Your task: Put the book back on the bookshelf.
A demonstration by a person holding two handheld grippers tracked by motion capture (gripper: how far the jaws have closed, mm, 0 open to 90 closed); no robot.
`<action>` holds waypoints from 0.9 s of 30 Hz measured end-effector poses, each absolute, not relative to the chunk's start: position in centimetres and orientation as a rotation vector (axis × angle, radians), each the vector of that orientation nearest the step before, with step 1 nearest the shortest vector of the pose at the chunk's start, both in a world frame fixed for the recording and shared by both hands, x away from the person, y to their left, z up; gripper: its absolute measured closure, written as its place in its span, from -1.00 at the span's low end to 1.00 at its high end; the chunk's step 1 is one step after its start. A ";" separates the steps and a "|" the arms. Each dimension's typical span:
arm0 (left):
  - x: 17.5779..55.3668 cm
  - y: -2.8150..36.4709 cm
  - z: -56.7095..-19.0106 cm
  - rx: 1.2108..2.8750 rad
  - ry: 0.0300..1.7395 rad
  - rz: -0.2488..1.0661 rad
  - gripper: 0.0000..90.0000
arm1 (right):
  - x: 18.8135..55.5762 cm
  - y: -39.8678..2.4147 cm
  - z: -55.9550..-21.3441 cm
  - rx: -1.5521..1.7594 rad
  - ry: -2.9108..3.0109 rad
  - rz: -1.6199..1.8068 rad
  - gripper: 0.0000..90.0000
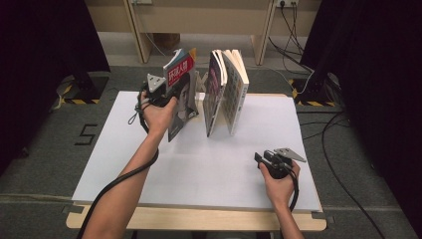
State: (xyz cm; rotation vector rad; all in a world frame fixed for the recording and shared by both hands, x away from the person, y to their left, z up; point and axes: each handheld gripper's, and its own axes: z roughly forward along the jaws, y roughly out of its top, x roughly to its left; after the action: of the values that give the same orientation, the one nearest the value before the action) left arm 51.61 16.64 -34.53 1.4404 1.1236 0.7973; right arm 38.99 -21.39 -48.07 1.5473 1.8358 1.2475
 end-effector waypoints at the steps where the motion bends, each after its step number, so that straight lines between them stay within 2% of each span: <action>1: 51.7 16.6 -34.5 1.438 1.124 0.801 0.91 | 39.0 -21.4 -48.1 1.541 1.833 1.251 0.28; 27: 53.3 16.0 -34.2 1.422 1.125 0.833 0.91 | 38.7 -21.4 -47.6 1.519 1.818 1.235 0.28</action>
State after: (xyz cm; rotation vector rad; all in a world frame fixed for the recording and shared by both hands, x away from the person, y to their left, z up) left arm 53.34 16.00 -34.24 1.4221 1.1253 0.8332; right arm 38.73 -21.43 -47.61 1.5188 1.8176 1.2352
